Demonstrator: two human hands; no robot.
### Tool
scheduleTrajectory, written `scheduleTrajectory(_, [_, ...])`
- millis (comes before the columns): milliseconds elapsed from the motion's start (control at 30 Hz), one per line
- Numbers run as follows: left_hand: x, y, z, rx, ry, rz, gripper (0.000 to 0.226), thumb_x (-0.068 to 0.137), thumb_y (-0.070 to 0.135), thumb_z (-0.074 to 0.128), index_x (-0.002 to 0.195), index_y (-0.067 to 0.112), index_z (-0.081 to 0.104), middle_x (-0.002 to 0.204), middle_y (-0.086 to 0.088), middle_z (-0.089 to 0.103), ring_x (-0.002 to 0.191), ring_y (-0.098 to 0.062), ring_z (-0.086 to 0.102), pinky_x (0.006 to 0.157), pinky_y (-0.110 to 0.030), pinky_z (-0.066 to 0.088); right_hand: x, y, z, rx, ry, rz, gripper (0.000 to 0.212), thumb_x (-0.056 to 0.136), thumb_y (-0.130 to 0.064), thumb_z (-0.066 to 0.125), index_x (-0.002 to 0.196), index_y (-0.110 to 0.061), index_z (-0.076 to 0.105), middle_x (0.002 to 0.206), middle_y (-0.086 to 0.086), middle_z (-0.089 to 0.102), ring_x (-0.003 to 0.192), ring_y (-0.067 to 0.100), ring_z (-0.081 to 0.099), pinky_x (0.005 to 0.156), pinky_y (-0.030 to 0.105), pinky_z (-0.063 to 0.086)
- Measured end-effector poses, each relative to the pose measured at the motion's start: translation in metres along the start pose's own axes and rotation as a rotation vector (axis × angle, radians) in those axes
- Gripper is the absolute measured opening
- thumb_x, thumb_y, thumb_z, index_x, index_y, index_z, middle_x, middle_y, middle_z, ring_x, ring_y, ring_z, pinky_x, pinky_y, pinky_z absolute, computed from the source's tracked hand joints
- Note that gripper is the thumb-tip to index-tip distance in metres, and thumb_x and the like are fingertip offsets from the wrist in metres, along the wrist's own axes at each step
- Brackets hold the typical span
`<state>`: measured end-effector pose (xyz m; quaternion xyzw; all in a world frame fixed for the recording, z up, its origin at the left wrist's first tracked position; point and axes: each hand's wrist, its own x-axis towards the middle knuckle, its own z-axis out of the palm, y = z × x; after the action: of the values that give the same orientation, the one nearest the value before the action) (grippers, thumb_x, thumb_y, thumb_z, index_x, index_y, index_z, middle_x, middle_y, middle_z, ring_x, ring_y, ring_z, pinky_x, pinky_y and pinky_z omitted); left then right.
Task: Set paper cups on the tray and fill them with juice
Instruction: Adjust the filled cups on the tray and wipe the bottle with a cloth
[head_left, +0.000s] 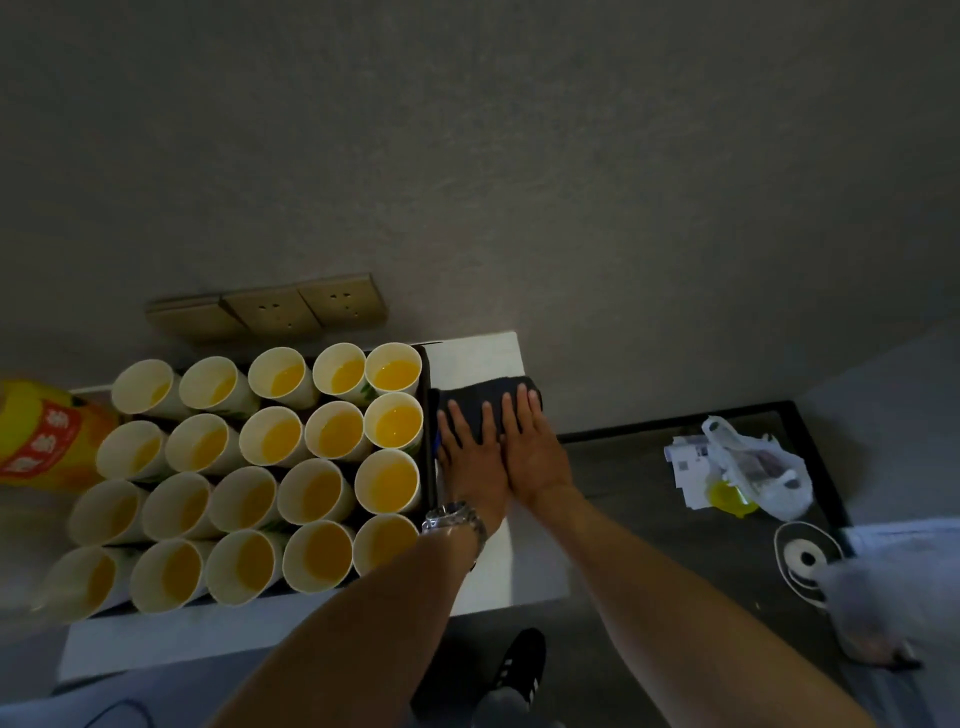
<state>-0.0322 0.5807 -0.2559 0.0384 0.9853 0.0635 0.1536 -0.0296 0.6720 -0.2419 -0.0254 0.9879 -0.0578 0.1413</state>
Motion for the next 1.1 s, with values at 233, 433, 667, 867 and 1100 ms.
scheduleTrajectory(233, [0.046,-0.005,-0.006,0.072,0.044,0.04,0.079,0.107,0.033,0.04,0.161,0.022,-0.016,0.165,-0.025,-0.02,0.153,-0.043,-0.019,0.125,-0.051,-0.001,0.048,0.001,0.001,-0.047,0.014,0.045,0.069,0.107,-0.033,0.027,0.158,-0.001,-0.005,0.165,0.025,-0.01,0.153,0.039,-0.011,0.127,0.047,-0.001])
scheduleTrajectory(433, [0.075,-0.009,-0.011,0.152,0.046,0.081,0.085,0.104,0.031,0.048,0.161,0.018,-0.014,0.165,-0.028,-0.017,0.153,-0.045,-0.017,0.125,-0.052,0.001,0.066,-0.001,-0.021,-0.112,0.029,0.039,0.066,0.109,-0.032,0.022,0.156,0.002,-0.009,0.165,0.023,-0.01,0.153,0.038,-0.012,0.119,0.042,-0.013])
scheduleTrajectory(667, [0.089,-0.005,-0.022,0.137,0.04,0.039,0.075,0.108,0.034,0.038,0.161,0.021,-0.014,0.166,-0.025,-0.016,0.154,-0.043,-0.015,0.126,-0.049,0.008,0.09,0.003,-0.034,-0.076,-0.067,0.069,0.064,0.11,-0.031,0.021,0.157,-0.002,-0.01,0.166,0.02,-0.012,0.153,0.035,-0.015,0.125,0.04,-0.006])
scheduleTrajectory(867, [0.08,-0.009,-0.011,0.197,0.013,0.052,0.076,0.107,0.042,0.032,0.16,0.021,-0.018,0.166,-0.028,-0.014,0.154,-0.045,-0.015,0.127,-0.054,0.001,0.06,-0.001,-0.042,-0.011,-0.058,0.076,0.063,0.111,-0.029,0.021,0.155,0.0,-0.014,0.165,0.016,-0.018,0.153,0.032,-0.018,0.125,0.034,-0.003])
scheduleTrajectory(1100, [0.012,-0.005,-0.003,0.122,-0.024,0.034,0.079,0.107,0.038,0.039,0.16,0.025,-0.018,0.165,-0.026,-0.02,0.153,-0.045,-0.017,0.125,-0.052,0.001,0.011,-0.005,0.003,-0.01,0.015,0.072,0.07,0.109,-0.032,0.028,0.157,0.0,-0.012,0.161,0.021,-0.022,0.152,0.035,-0.018,0.127,0.041,-0.001])
